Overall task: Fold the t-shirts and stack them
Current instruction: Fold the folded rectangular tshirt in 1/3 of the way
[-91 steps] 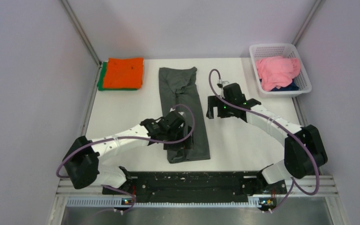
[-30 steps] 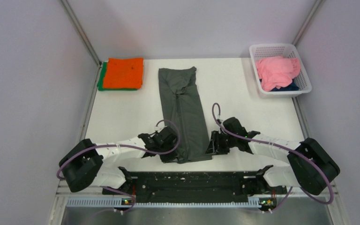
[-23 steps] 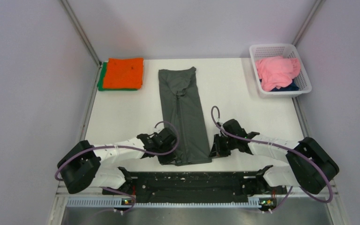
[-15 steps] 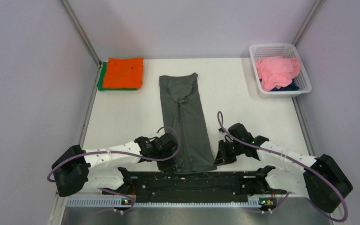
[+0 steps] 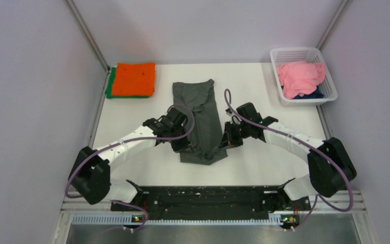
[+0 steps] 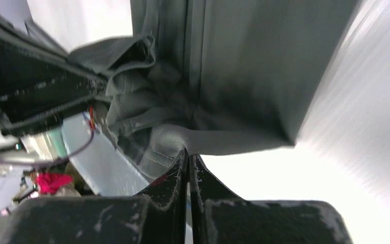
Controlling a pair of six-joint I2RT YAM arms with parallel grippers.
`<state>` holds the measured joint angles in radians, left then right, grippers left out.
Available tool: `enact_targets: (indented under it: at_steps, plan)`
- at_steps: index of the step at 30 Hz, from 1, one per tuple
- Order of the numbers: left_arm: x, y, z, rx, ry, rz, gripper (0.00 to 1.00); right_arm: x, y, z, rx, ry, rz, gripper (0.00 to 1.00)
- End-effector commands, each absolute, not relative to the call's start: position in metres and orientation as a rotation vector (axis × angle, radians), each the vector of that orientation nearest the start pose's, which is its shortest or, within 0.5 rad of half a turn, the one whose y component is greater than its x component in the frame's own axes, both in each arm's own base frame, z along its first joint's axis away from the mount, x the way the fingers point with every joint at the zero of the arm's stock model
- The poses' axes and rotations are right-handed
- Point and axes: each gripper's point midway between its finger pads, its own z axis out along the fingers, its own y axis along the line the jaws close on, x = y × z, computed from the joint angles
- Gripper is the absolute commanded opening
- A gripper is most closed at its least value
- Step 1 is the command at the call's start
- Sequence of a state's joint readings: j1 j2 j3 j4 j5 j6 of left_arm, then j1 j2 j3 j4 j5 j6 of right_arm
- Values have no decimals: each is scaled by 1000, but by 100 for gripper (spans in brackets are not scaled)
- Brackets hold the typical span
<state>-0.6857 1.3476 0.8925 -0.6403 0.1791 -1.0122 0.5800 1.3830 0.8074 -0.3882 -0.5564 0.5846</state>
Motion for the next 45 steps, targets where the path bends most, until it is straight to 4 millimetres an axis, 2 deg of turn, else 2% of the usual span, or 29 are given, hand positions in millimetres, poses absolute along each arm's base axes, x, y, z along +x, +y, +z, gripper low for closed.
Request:
enact_targets:
  at_steps: [1,7,13,17,22,27,28,29,32,34,37,38,41,43,45]
  plan:
    - [238,-238,106,-311,2781,-664,0,260,269,117,-241,2577,1079,0]
    - [305,-224,111,-379,2705,-595,0,325,277,128,-203,2516,1053,0]
    - [354,-208,111,-406,2679,-495,0,368,276,118,-158,2512,993,0]
    - [372,-199,102,-428,2694,-471,0,389,277,103,-140,2537,968,0]
    - [379,-190,83,-464,2731,-449,0,418,270,87,-87,2541,895,2]
    - [391,-180,74,-530,2702,-421,1,439,275,77,-91,2532,918,7]
    - [395,-179,72,-544,2698,-423,8,444,276,77,-90,2527,919,10]
    - [399,-178,73,-553,2692,-431,16,450,277,80,-97,2513,918,19]
    - [405,-181,81,-544,2682,-463,39,458,277,88,-104,2494,904,51]
    - [408,-182,91,-528,2656,-479,53,462,273,98,-121,2468,874,66]
    - [406,-182,109,-511,2617,-508,91,458,265,117,-150,2441,829,81]
    - [403,-181,119,-506,2595,-526,98,452,263,121,-163,2435,825,84]
    - [387,-178,132,-505,2562,-557,99,423,261,128,-222,2412,861,91]
    - [373,-172,135,-517,2548,-560,99,393,271,127,-310,2392,930,91]
    - [357,-166,135,-536,2542,-551,99,361,292,123,-428,2376,997,92]
